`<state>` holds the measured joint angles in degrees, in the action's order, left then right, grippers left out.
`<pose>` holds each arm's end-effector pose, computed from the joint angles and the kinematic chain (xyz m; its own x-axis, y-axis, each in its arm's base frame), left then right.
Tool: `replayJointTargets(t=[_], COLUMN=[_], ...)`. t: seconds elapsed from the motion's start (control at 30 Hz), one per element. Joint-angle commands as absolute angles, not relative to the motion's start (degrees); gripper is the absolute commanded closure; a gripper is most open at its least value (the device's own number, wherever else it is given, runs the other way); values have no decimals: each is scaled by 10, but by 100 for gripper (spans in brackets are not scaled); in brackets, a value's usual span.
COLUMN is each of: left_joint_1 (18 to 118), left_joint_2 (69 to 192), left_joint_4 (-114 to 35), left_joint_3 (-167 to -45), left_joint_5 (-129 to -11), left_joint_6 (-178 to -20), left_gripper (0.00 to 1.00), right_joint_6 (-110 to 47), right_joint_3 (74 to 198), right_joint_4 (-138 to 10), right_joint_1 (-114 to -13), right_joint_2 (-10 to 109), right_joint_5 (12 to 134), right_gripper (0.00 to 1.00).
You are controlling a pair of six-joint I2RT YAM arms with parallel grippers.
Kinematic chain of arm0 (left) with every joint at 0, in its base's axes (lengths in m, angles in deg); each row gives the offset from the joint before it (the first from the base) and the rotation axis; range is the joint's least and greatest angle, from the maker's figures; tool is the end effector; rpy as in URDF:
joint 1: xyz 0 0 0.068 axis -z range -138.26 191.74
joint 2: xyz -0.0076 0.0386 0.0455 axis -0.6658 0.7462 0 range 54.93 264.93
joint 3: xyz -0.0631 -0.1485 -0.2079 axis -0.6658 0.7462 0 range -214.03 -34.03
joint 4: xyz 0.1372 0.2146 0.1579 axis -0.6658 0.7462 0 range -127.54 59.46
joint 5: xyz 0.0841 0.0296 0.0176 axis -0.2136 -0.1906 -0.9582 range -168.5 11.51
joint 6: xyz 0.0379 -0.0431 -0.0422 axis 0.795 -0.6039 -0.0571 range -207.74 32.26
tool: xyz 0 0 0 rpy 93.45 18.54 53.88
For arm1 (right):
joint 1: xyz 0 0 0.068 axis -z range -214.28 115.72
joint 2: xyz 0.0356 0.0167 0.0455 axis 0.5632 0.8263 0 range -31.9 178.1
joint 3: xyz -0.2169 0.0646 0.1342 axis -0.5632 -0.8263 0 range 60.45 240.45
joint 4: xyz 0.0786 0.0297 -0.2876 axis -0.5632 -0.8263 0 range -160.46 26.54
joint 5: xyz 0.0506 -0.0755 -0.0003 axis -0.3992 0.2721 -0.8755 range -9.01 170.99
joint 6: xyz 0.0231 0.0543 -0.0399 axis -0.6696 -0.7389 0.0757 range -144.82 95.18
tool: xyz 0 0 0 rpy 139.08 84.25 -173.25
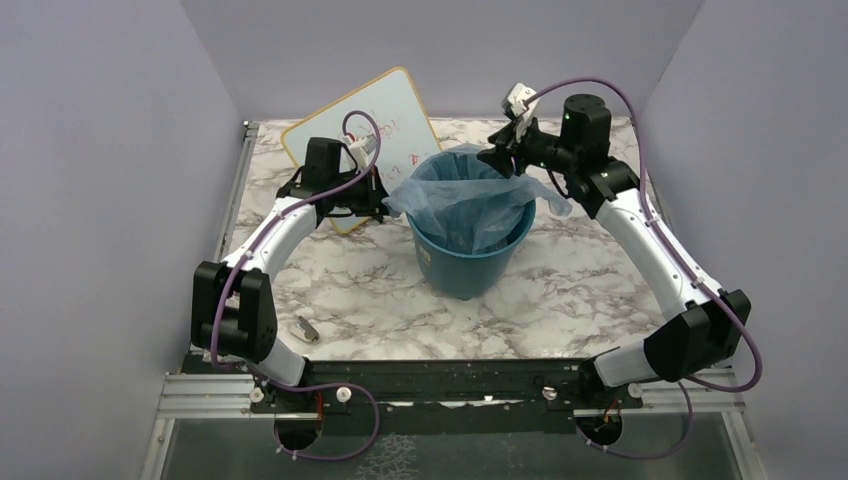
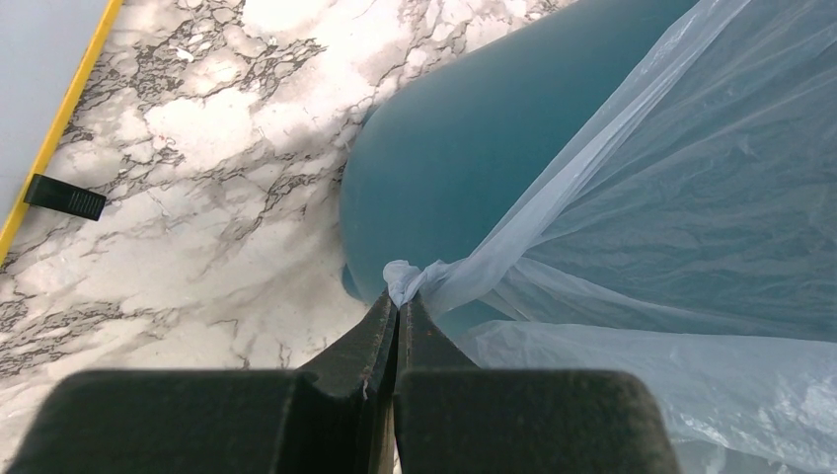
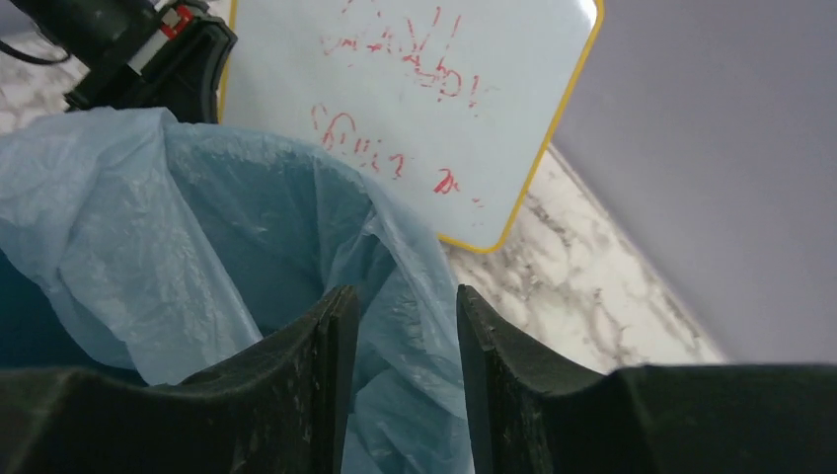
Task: Put the trash bags into the trash bin
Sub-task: Place the trash bag in the trash bin.
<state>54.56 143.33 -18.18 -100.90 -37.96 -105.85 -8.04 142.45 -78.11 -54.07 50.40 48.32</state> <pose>0.3718 -0.1237 0.2409 -0.8079 -0.0584 -0.5864 0.4173 0.6460 -0.6392 0.3570 0.1621 0.3918 -0.0085 -0.2613 -0.9652 -0.8127 0.5641 -0.1456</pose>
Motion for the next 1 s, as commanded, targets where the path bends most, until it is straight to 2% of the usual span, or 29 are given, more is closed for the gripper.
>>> replayJointTargets(t=[0.0,0.3,0.5,0.83,0.9,0.97], left_joint_1=[545,545,545,545,545,545], left_joint_2=[1427,1431,1434,1436,1436,1437], left_joint_4=[-182,-180,-180,-180,-180,-181], left_joint_3=[-1028,-1038,-1043,-1043,-1043,-1045], left_joint_5=[-375,-374,-372,-371,-370,-370], left_joint_6=[-1047,-1048,-1052,-1053,-1053,-1053], left_gripper=[100,100,100,100,100,100], right_joint_6=[112,179,170,155,142,129], right_joint_3=[1419,1465,1469,1463,1464,1469], right_joint_4=[-746,-796,-775,-753,-748,-747], right_joint_1=[-541,-558,-562,-562,-562,-562], right_joint_2=[511,563,575,582,585,590], right_joint_5=[468,419,408,422,426,431], right_gripper=[57,57,57,86,95,98])
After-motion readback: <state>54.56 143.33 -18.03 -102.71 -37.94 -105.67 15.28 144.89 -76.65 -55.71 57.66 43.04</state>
